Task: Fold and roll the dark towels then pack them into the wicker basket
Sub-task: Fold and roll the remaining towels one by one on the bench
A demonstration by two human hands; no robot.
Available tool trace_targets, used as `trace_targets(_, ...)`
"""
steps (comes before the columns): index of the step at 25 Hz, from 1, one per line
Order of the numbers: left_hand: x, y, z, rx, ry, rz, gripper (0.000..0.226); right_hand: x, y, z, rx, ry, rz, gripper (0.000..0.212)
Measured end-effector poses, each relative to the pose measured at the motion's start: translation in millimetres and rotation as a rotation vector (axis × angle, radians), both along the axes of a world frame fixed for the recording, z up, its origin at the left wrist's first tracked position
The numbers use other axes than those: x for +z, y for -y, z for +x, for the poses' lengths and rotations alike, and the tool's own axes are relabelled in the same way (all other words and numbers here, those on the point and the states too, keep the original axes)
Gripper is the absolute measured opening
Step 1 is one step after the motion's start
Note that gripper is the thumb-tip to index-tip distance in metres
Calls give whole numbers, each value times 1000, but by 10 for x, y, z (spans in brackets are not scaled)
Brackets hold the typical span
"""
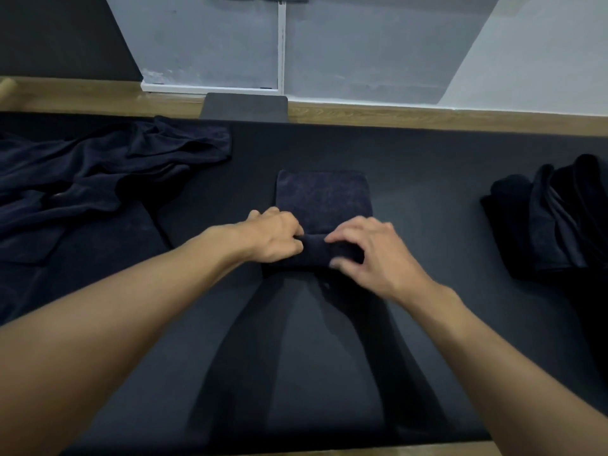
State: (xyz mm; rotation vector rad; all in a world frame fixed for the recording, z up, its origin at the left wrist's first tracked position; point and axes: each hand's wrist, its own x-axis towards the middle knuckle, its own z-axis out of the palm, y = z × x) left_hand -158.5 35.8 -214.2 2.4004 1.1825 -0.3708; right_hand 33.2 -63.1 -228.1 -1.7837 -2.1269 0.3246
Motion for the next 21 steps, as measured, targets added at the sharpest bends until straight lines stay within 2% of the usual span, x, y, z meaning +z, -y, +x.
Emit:
trace_targets(2, 47, 2, 11, 50, 36, -10, 22, -62, 60, -38, 5, -29, -9, 45)
trace_targets(3, 50, 30, -15, 25, 48, 92, 26, -63, 28, -27, -17, -48, -20, 43)
trace_targets(5, -35, 174, -98, -121, 83, 515, 30, -17, -95, -4, -59, -101, -104, 36)
trace_targets(6, -108, 271, -138, -203, 61, 656, 34, 23, -175, 13, -84, -158, -187, 32)
trace_targets(8, -244, 361, -201, -307, 12, 761, 54, 134, -357, 96, -142, -347, -421, 29)
trace_targets(10, -309, 281, -206, -323, -11, 737, 57, 201, -480, 119, -175, -471, -557, 28)
trace_targets(11, -297, 215, -166, -308, -6, 692, 53, 190, -494, 93, -182, -437, -506, 28)
trace_targets(14, -205, 3, -61, -235, 17, 511, 46, -10, -278, -58, -120, -29, 52, 26)
trace_targets(15, -183, -43, -43, -195, 19, 453, 45, -87, -152, -91, -62, 57, 159, 31)
trace_targets(17, -165, -57, -49, -166, 56, 439, 42, -202, -43, -49, 26, 142, 196, 49)
trace_targets(18, -173, -19, -62, -196, 86, 530, 41, -212, -67, -19, 42, 157, 189, 55)
trace_targets(21, -257, 130, -127, -318, 142, 753, 60, -84, -276, 1, -7, 157, 55, 48)
